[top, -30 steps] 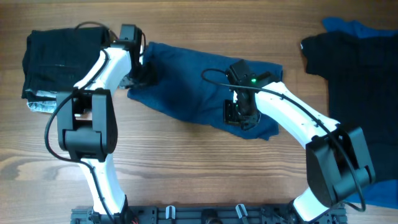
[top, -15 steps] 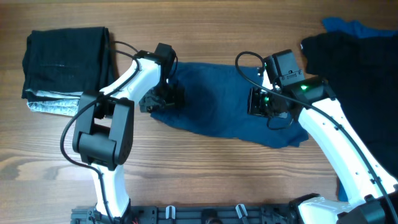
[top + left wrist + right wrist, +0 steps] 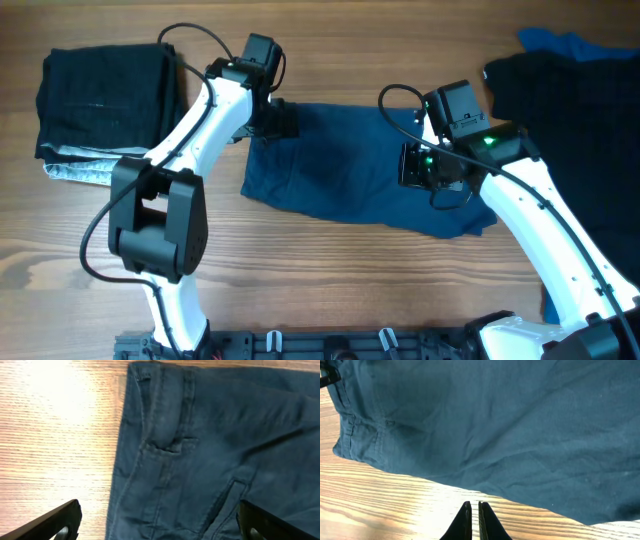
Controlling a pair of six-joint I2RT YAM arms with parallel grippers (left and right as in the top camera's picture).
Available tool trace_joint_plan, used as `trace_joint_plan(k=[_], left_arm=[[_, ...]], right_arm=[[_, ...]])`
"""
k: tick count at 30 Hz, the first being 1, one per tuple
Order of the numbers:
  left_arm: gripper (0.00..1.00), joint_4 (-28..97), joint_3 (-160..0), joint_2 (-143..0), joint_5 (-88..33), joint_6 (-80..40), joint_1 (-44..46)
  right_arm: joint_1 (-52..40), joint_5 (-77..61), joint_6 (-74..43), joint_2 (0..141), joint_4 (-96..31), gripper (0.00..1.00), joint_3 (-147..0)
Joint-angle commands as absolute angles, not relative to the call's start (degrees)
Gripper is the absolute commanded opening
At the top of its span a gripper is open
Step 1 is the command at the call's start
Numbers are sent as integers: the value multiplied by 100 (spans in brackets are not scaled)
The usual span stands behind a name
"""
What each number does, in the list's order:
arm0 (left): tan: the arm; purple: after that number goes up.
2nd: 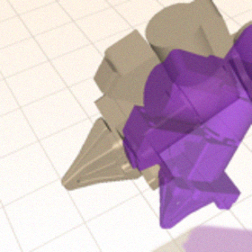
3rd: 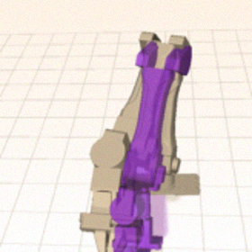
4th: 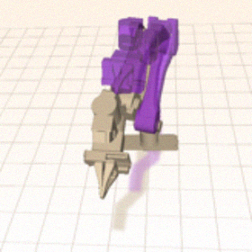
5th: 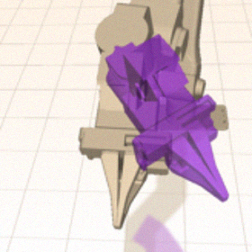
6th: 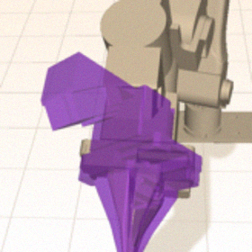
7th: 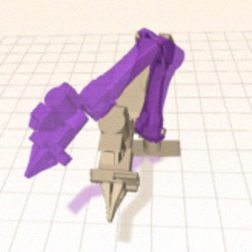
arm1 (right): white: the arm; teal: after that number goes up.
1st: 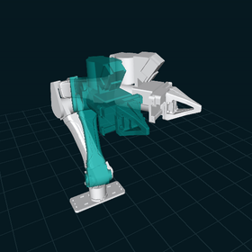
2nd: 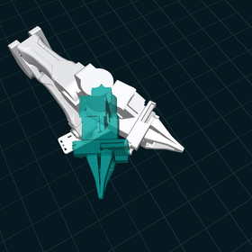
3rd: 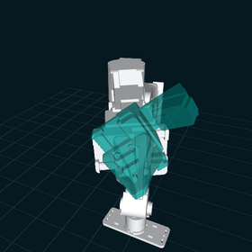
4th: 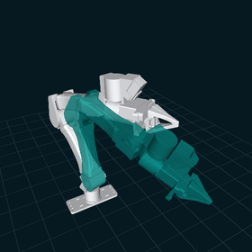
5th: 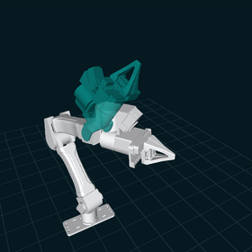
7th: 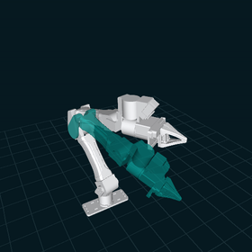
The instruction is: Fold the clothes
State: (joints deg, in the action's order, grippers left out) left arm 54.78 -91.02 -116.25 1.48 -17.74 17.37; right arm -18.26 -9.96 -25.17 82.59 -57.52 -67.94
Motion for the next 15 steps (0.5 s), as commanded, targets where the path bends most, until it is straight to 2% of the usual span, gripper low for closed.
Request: trace_joint_plan(k=[1, 15], left_arm=[[100, 5468, -9102, -11740, 263, -1514, 1522], [98, 4943, -9070, -12860, 113, -1199, 1461]], right_arm=[[-1813, -849, -2399, 8162, -5778, 7, -6814], [-1813, -849, -2412, 8162, -5774, 9, -6814]])
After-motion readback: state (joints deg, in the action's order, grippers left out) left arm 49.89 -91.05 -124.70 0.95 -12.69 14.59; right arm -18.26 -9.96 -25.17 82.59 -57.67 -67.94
